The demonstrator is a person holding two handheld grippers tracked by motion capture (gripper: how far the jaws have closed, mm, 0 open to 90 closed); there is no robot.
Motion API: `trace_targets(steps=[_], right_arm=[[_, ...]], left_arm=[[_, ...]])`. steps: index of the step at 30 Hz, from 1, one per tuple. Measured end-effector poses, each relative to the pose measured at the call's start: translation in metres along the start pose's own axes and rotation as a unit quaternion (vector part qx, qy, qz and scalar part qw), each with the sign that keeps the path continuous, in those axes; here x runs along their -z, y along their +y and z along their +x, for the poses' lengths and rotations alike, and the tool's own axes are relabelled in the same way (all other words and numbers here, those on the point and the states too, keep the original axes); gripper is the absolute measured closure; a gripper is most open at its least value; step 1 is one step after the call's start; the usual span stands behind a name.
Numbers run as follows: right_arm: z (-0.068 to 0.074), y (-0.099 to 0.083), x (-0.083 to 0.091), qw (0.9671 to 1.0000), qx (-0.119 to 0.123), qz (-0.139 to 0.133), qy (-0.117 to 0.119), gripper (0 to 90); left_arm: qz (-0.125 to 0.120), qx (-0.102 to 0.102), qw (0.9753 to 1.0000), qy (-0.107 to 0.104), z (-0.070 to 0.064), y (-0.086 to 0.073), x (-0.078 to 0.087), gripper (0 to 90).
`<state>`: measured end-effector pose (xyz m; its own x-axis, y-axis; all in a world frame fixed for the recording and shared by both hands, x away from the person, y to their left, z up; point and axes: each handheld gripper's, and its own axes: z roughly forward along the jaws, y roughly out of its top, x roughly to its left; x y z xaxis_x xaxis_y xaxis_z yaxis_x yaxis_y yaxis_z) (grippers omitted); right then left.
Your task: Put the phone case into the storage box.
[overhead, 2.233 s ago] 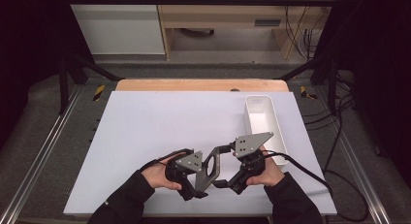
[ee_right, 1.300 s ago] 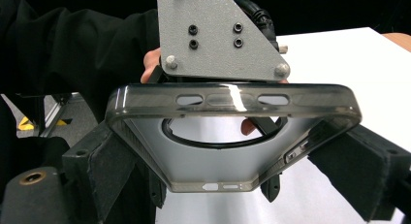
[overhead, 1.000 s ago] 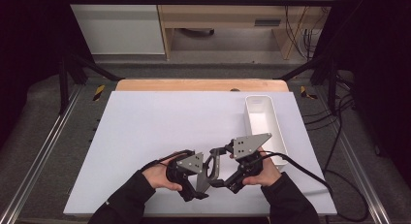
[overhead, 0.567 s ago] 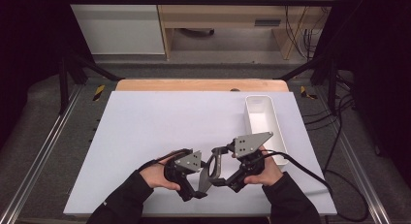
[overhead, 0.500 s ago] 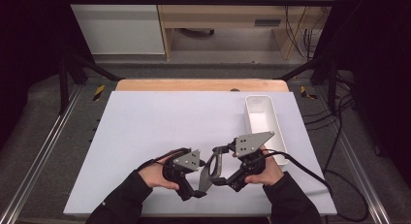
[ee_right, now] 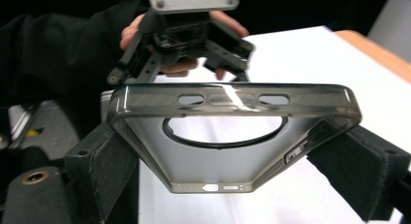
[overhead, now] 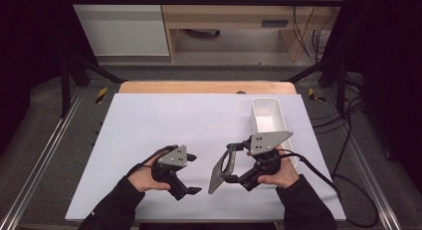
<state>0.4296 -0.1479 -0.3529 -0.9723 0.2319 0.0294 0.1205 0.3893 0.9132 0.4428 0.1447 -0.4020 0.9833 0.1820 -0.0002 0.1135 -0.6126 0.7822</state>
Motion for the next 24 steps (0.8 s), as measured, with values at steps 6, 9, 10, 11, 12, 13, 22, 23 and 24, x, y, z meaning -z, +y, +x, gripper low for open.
trace_targets(steps=[6,9,10,11,12,13,22,23,24], right_arm=[[-0.003,0.001,0.008,0.9997,-0.009,0.002,-0.024,12.6],[-0.004,0.001,0.01,0.9992,-0.013,0.008,-0.036,12.5],[-0.005,0.001,0.01,0.9991,-0.015,0.01,-0.039,12.5],[-0.005,0.001,0.011,0.9989,-0.016,0.011,-0.042,12.5],[-0.005,0.001,0.011,0.9987,-0.017,0.012,-0.046,12.5],[-0.006,0.001,0.012,0.9985,-0.02,0.012,-0.05,12.5],[-0.009,0.003,0.014,0.9954,-0.037,0.012,-0.088,12.5],[-0.01,0.003,0.015,0.9948,-0.04,0.012,-0.094,12.5],[-0.01,0.003,0.015,0.9942,-0.04,0.013,-0.098,12.5]], left_arm=[[-0.017,0.032,0.9988,0.033,0.004,-0.013,0.013,1.4],[-0.029,0.053,0.9968,0.053,0.006,-0.021,0.019,1.4],[-0.031,0.056,0.9963,0.057,0.007,-0.023,0.02,1.4],[-0.034,0.06,0.9956,0.063,0.007,-0.025,0.022,1.4],[-0.036,0.068,0.9946,0.069,0.007,-0.028,0.023,1.4],[-0.039,0.071,0.994,0.073,0.007,-0.03,0.024,1.4],[-0.067,0.114,0.9844,0.116,0.011,-0.054,0.039,1.4],[-0.071,0.119,0.9832,0.119,0.012,-0.057,0.04,1.4],[-0.073,0.124,0.982,0.123,0.013,-0.059,0.042,1.4]])
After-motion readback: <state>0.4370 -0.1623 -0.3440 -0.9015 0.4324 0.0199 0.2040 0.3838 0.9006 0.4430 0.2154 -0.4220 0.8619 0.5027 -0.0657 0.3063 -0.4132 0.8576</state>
